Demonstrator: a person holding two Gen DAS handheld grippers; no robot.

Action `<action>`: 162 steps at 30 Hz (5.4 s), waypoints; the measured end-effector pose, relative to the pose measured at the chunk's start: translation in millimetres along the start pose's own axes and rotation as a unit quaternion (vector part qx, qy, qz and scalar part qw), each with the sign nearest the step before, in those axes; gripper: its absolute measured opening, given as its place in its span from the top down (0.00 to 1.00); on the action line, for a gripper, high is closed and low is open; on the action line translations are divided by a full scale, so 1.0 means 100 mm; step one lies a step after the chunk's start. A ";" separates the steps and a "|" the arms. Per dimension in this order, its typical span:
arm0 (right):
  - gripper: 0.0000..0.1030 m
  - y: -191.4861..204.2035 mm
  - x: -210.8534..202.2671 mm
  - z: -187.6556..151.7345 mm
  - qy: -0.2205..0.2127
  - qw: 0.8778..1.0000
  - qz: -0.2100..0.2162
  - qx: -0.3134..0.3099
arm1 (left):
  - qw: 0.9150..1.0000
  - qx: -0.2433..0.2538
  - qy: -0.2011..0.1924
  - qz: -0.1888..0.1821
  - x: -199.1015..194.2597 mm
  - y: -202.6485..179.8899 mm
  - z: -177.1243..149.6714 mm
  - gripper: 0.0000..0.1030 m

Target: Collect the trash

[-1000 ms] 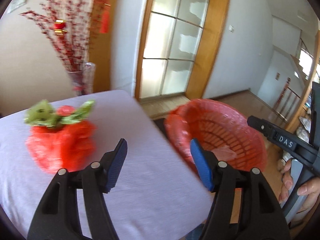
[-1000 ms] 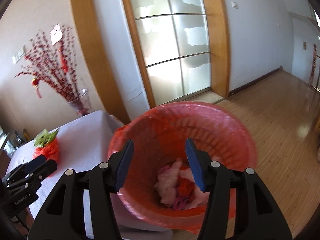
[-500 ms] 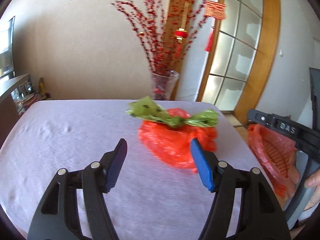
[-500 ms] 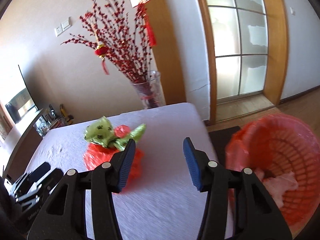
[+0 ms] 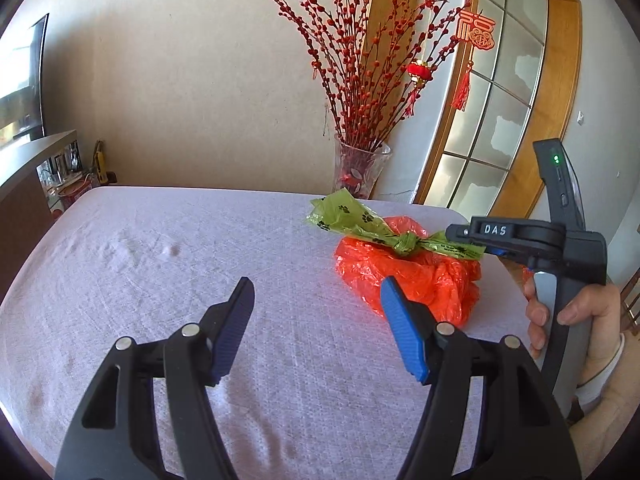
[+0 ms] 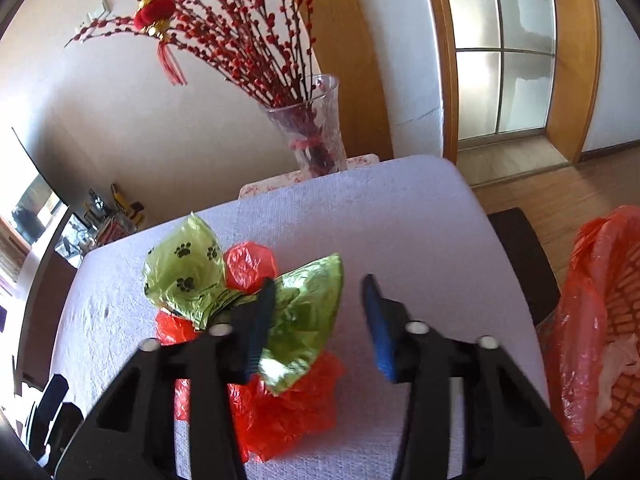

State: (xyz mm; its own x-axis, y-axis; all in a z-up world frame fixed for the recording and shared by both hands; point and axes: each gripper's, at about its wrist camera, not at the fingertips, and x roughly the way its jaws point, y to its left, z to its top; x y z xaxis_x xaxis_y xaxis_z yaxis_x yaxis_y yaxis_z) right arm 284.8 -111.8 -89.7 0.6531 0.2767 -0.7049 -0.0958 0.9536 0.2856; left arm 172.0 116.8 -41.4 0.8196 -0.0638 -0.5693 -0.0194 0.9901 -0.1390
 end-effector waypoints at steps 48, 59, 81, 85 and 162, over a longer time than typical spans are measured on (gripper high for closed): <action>0.98 -1.06 -2.06 -0.52 -0.226 0.968 -0.100 0.050 | 0.983 0.110 0.099 -0.111 0.83 -1.21 0.10 0.91; 0.98 -1.31 -2.35 -0.59 -0.253 0.956 -0.128 0.080 | 0.973 0.139 0.059 -0.176 0.36 -1.80 0.21 0.92; 0.98 -1.95 -2.67 -0.80 -0.287 0.913 -0.255 0.139 | 0.935 0.184 0.079 -0.293 0.21 -3.17 -0.19 0.92; 0.98 -2.04 -2.67 -0.80 -0.292 0.908 -0.263 0.145 | 0.930 0.186 0.084 -0.304 0.25 -3.31 -0.25 0.92; 0.02 -0.38 -2.80 -2.25 -0.233 0.933 -0.274 0.005 | 0.990 0.091 -0.108 0.021 -1.78 -1.15 -1.05 0.04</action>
State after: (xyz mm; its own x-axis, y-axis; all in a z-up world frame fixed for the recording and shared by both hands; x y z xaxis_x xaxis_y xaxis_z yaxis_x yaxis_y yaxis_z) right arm -63.4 -198.5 -49.3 0.8579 -0.3359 -0.3888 0.3539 0.9349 -0.0267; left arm -32.2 0.9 -8.9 0.9236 -0.0125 -0.3831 0.0302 0.9987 0.0402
